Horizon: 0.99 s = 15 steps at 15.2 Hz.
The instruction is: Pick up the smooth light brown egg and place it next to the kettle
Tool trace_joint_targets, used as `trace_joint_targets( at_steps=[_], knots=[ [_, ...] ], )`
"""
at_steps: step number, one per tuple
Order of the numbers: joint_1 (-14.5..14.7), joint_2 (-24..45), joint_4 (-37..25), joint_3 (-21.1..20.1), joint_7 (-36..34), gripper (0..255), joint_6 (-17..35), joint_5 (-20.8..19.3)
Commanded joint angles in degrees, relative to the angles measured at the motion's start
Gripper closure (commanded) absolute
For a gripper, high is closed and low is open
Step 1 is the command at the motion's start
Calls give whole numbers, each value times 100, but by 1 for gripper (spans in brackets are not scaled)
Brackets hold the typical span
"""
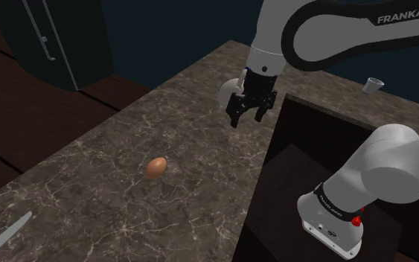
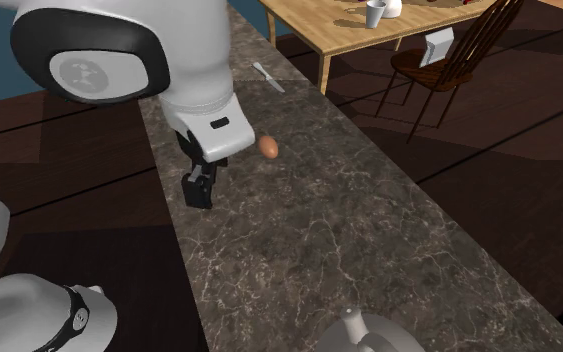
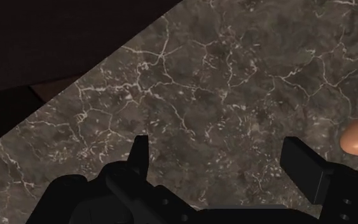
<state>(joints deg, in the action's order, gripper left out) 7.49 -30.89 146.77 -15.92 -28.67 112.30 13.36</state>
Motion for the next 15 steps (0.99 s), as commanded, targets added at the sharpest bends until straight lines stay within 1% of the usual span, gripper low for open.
trace_joint_targets(
  at_steps=[1,5,8,11,15],
  knots=[
    [32,365,-109,-216,-301,0,334,111],
    [82,1089,-357,-639,-915,0,964,223],
    [83,1694,-627,-941,-1415,0,1412,172],
    [85,2345,-964,-1200,-1970,0,1824,-24],
    [147,3270,-1519,-1426,-2805,0,2280,-518]
  ],
)
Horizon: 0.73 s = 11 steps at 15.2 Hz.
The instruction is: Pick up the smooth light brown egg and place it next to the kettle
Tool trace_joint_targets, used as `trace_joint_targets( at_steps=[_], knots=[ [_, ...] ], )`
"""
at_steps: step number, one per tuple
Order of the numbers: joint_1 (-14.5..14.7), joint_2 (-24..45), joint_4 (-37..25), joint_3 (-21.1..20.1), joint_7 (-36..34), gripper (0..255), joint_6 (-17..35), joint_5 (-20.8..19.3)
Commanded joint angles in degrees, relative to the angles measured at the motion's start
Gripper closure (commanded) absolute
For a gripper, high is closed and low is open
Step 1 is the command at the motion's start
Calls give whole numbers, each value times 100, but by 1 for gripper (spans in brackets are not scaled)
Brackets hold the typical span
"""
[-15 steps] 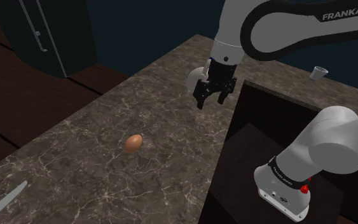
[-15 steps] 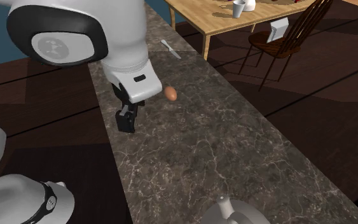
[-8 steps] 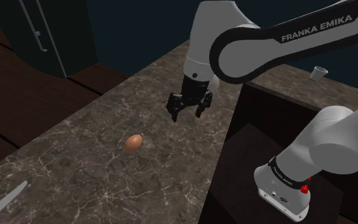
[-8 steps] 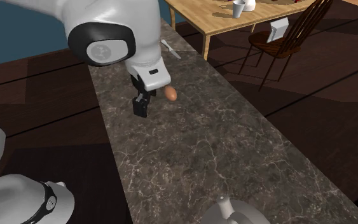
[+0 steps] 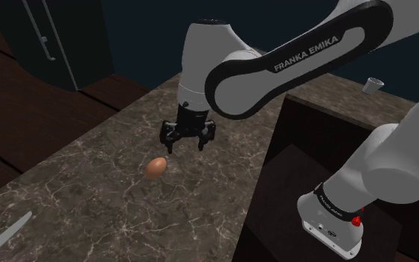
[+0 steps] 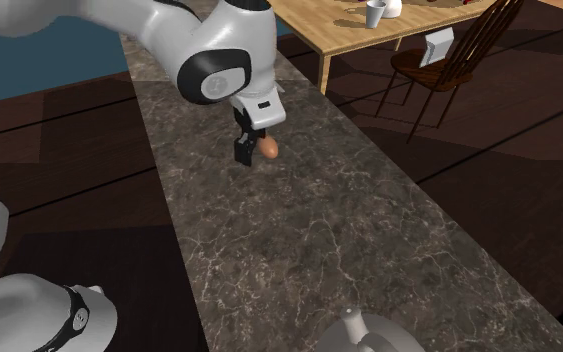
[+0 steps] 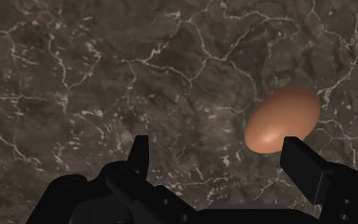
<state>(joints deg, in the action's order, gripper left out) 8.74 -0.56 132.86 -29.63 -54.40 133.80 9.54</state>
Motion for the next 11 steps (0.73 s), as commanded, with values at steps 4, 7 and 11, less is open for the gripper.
trace_joint_targets(
  at_steps=[4,7,11],
  knots=[
    [267,1178,-808,-47,-1098,0,433,-777],
    [471,1641,-1143,58,-1471,0,577,-1079],
    [563,1892,-1120,134,-1582,0,831,-1241]
  ],
)
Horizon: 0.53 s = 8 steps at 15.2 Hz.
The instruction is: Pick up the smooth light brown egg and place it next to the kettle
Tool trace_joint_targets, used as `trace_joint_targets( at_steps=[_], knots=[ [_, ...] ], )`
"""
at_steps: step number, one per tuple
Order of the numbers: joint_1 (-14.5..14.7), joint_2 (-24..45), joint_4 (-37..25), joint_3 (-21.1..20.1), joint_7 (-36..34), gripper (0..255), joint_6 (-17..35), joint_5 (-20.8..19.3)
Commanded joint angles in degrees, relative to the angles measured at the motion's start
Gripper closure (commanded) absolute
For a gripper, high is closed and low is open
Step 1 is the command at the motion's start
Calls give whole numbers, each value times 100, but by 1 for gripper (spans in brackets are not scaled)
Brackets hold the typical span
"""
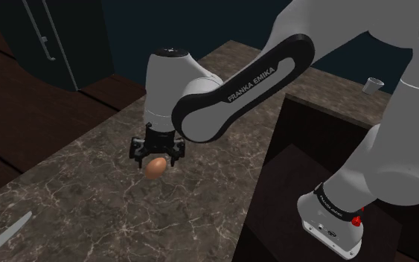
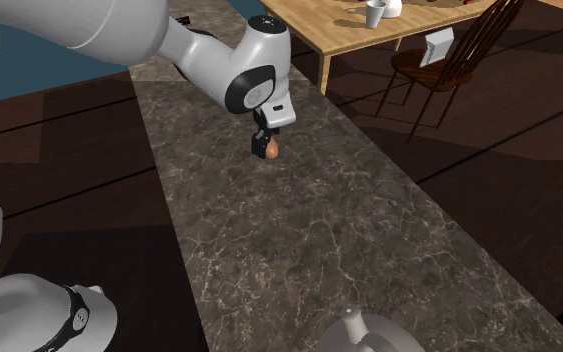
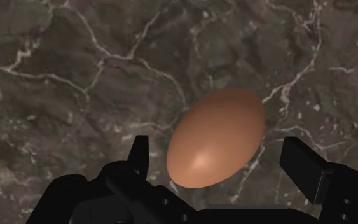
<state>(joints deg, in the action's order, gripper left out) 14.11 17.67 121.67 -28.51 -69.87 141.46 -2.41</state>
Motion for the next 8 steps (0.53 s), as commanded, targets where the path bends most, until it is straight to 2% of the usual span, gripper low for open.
trace_joint_targets(
  at_steps=[1,8],
  knots=[
    [50,133,0,42,-63,0,126,-87],
    [91,235,2,79,-107,0,222,-152]
  ],
)
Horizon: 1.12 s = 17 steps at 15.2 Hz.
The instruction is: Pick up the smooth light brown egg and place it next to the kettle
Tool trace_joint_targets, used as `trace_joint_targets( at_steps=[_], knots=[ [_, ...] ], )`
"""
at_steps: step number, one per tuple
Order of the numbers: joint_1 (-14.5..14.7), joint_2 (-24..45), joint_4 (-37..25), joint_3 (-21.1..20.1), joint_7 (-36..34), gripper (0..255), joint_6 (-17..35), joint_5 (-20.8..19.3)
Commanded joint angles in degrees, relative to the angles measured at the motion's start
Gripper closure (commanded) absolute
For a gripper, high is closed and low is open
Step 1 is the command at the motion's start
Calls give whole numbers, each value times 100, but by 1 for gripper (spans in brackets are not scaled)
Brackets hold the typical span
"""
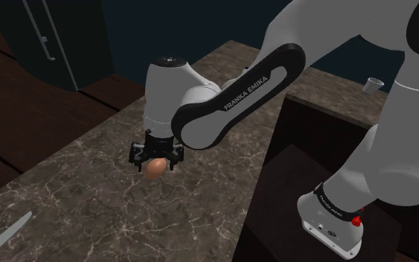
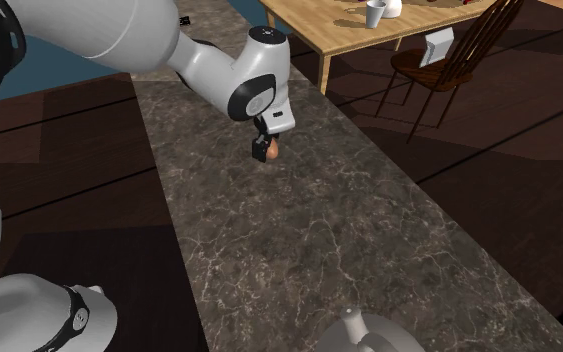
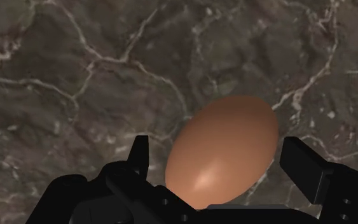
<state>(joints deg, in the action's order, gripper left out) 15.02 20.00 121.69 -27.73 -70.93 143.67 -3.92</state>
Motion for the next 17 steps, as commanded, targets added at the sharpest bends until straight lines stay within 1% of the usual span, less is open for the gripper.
trace_joint_targets(
  at_steps=[1,2,3,12,17],
  knots=[
    [1,2,0,1,-1,0,2,-1],
    [0,1,0,0,0,0,1,-1],
    [0,1,0,0,0,255,1,-1],
    [1,2,0,1,-1,255,2,-1],
    [-87,-289,-57,-104,93,255,-322,180]
  ],
)
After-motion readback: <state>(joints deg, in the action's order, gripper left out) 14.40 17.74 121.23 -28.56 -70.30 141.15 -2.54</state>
